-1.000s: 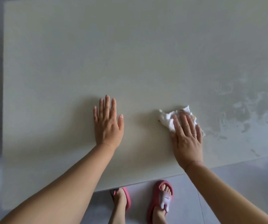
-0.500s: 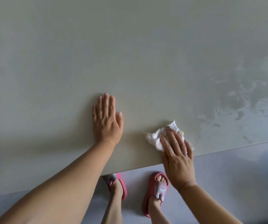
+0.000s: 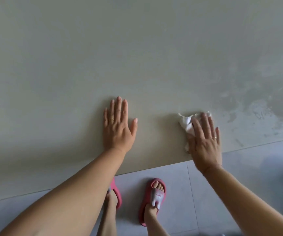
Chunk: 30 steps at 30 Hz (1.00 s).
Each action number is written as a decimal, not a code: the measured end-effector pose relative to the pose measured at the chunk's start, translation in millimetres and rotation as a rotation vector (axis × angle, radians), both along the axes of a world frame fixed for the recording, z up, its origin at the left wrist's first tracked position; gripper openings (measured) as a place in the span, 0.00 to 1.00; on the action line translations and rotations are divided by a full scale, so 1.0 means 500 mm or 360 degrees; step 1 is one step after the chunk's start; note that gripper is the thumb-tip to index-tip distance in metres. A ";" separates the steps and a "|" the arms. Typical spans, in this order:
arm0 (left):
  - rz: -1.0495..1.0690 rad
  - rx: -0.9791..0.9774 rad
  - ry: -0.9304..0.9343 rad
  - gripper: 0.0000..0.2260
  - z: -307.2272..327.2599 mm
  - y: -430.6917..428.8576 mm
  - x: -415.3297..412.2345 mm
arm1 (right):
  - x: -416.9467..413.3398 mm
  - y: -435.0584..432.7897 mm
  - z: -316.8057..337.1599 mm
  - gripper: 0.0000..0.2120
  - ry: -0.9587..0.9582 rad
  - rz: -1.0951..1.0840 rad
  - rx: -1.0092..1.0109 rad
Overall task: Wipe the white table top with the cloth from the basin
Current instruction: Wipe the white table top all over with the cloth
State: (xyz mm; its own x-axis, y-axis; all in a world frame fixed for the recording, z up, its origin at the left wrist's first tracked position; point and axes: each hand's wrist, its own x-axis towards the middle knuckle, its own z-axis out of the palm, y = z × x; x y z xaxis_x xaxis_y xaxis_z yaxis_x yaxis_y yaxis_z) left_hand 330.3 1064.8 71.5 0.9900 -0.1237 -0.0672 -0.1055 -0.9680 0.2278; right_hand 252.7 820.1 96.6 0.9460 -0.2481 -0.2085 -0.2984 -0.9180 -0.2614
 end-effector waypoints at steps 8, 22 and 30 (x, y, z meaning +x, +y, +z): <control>-0.0015 0.0016 -0.0048 0.29 -0.005 0.000 0.002 | -0.064 0.101 -0.022 0.29 -0.0153 0.1149 -0.0115; -0.0024 0.0051 -0.0012 0.29 -0.007 -0.001 0.002 | 0.048 0.076 -0.021 0.26 -0.0105 0.1081 -0.0099; -0.0005 0.0075 0.0008 0.29 -0.004 0.000 0.006 | 0.162 0.087 -0.016 0.26 -0.0018 -0.0274 -0.0025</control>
State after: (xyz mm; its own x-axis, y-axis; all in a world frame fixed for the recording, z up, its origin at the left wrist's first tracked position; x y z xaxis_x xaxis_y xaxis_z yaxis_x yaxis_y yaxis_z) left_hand 333.0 1064.9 69.4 0.9893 -0.1235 -0.0779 -0.1076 -0.9773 0.1828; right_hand 333.7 863.8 88.8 0.8915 -0.4101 -0.1928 -0.4489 -0.8573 -0.2520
